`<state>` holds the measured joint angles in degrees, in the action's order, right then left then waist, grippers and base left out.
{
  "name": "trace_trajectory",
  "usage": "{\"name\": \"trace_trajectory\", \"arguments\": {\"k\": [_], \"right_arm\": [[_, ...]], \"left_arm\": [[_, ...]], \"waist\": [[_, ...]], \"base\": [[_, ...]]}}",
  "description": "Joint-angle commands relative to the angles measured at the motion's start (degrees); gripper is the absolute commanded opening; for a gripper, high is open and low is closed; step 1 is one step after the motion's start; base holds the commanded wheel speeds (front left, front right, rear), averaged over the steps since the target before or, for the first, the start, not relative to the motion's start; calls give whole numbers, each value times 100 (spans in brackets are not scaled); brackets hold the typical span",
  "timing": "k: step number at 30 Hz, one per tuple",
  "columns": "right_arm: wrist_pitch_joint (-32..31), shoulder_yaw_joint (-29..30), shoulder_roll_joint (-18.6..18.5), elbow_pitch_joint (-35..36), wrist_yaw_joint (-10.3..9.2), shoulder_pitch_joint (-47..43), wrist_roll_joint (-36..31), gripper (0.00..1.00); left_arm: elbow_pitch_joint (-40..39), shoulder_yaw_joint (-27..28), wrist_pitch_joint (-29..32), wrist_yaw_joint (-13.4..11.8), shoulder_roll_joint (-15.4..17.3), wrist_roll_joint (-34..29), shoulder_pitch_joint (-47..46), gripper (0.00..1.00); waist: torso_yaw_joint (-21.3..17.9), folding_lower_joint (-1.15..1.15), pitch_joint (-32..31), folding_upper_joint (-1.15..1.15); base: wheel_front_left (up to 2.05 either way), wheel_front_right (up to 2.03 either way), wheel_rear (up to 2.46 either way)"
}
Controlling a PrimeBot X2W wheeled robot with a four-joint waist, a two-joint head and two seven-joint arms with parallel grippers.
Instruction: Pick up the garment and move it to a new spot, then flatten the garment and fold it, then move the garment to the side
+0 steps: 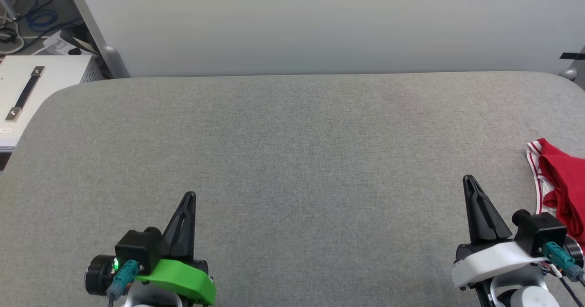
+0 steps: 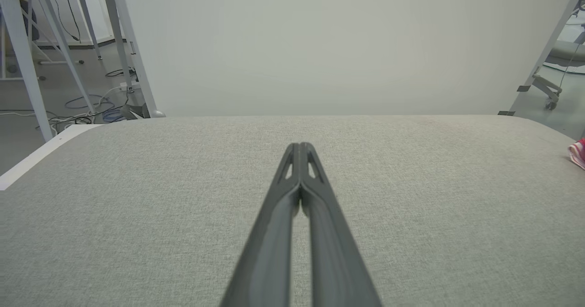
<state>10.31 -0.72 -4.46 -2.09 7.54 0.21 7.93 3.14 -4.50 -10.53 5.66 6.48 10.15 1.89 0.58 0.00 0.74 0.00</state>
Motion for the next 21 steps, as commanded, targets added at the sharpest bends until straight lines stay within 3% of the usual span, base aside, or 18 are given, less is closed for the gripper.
{"name": "trace_trajectory", "arguments": {"k": [1,21], "right_arm": [[-31,7,23,46,-2,-6,-78,0],[-257,22,53,83,-2,-10,-240,0]], "left_arm": [[-26,34,39,-57,-40,-58,-54,0],[-91,128,268,-172,-113,-274,-84,0]], "waist": [[-1,0,-1,0],[-14,0,-18,0]], "base": [[0,0,0],[0,0,0]]}}
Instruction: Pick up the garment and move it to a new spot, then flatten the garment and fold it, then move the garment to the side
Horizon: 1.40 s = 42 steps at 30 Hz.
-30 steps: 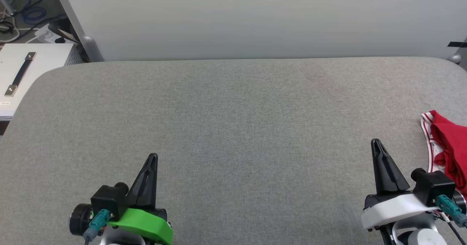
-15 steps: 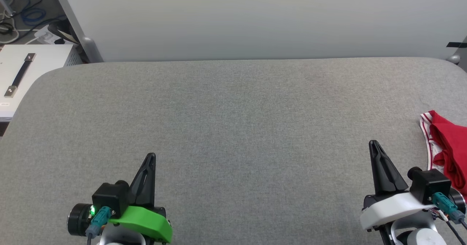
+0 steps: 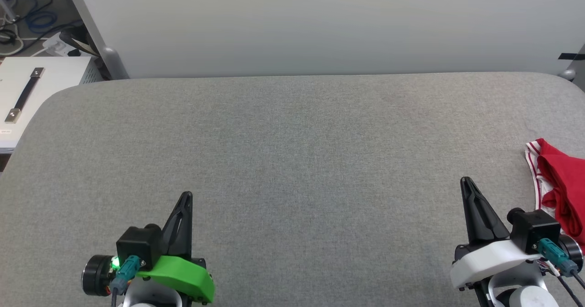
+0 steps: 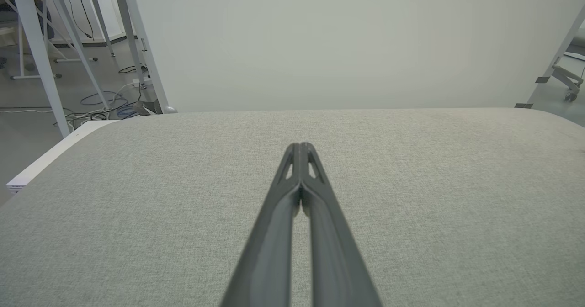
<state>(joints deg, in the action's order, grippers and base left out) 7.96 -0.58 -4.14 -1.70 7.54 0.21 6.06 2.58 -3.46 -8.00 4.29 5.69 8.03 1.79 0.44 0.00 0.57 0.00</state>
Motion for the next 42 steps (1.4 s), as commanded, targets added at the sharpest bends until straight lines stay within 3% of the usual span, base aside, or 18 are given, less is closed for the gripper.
{"name": "trace_trajectory", "arguments": {"k": [1,42], "right_arm": [[-32,8,23,45,-3,-10,-60,0],[-499,38,86,121,-4,-16,-394,0]], "left_arm": [[-38,27,25,-40,-37,-71,-76,0],[-172,222,499,-278,-186,-518,-139,0]], "waist": [[-1,0,-1,0],[-27,0,-35,0]], "base": [[0,0,0],[0,0,0]]}}
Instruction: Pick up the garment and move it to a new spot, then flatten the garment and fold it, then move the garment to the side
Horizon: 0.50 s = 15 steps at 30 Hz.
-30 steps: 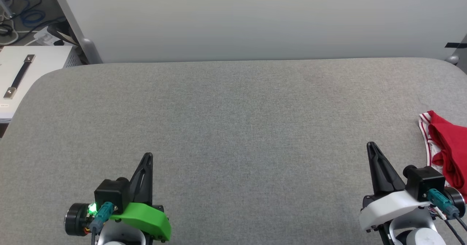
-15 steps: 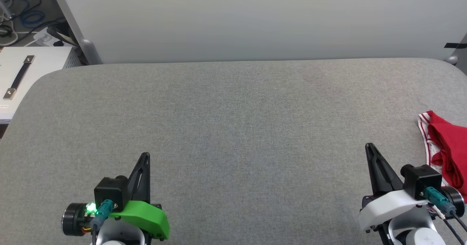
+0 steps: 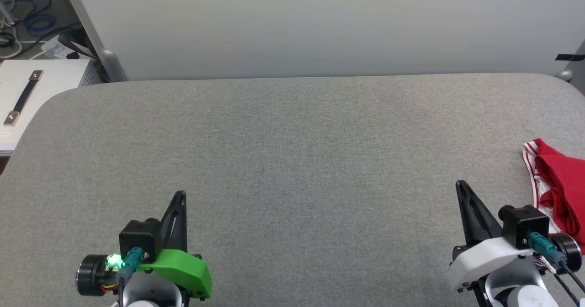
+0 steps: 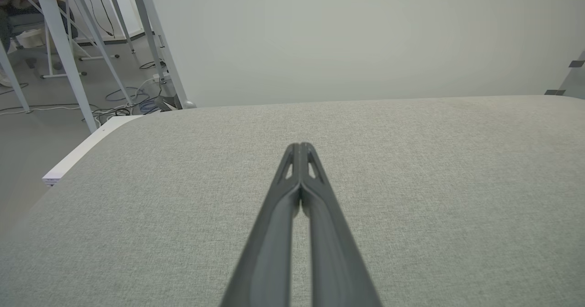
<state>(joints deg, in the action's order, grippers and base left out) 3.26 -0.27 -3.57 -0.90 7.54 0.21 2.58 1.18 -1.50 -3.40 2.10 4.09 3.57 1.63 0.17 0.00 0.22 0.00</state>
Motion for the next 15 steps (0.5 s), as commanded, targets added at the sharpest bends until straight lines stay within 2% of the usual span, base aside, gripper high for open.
{"name": "trace_trajectory", "arguments": {"k": [1,15], "right_arm": [[-39,8,30,43,-4,-16,-53,0],[-197,19,51,69,-5,-19,-166,0]], "left_arm": [[-35,30,49,-64,-30,-82,-125,0],[-81,96,210,-145,-80,-233,-146,0]], "waist": [[-1,0,-1,0],[-10,0,-13,0]], "base": [[0,0,0],[0,0,0]]}}
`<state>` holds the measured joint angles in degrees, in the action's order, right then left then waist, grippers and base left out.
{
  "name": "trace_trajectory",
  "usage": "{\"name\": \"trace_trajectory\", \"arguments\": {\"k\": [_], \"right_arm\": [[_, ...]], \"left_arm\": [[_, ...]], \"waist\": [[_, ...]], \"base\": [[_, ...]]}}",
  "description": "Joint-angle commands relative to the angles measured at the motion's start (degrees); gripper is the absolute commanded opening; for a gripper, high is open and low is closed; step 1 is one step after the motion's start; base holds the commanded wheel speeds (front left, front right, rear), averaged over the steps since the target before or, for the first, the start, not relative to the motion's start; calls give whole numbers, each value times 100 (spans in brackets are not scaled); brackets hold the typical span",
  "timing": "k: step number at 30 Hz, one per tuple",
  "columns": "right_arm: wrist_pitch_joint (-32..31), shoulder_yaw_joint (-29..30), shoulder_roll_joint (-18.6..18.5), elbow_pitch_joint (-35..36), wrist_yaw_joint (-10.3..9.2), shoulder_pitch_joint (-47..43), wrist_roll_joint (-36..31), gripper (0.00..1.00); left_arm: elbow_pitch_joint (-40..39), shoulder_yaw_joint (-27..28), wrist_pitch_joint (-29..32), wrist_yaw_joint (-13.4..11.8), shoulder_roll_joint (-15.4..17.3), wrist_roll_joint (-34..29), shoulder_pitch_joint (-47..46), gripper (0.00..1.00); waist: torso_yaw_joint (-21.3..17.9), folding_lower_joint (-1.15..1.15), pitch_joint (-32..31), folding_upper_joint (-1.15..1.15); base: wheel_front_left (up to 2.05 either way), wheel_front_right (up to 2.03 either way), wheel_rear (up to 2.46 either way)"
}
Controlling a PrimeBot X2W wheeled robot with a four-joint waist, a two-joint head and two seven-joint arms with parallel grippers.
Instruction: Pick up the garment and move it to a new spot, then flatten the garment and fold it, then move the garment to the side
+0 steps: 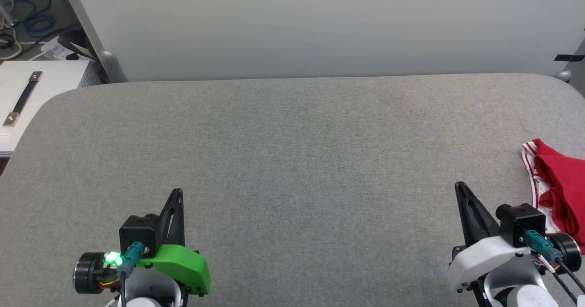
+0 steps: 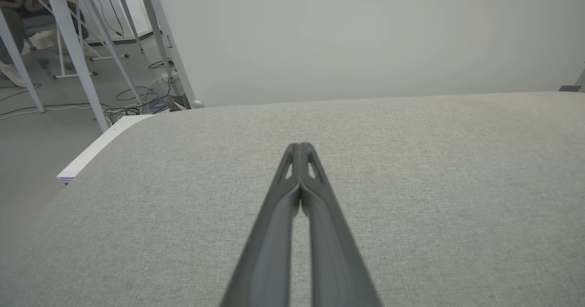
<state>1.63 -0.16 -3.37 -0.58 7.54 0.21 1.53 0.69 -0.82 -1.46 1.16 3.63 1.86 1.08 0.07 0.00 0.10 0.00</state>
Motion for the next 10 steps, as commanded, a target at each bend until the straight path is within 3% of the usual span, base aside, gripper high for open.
{"name": "trace_trajectory", "arguments": {"k": [1,10], "right_arm": [[-47,8,33,39,-5,-19,-70,0],[-147,15,47,55,-5,-20,-142,0]], "left_arm": [[-35,34,28,-57,-38,-75,-93,0],[-64,75,130,-108,-70,-171,-106,0]], "waist": [[-1,0,-1,0],[-7,0,-8,0]], "base": [[0,0,0],[0,0,0]]}}
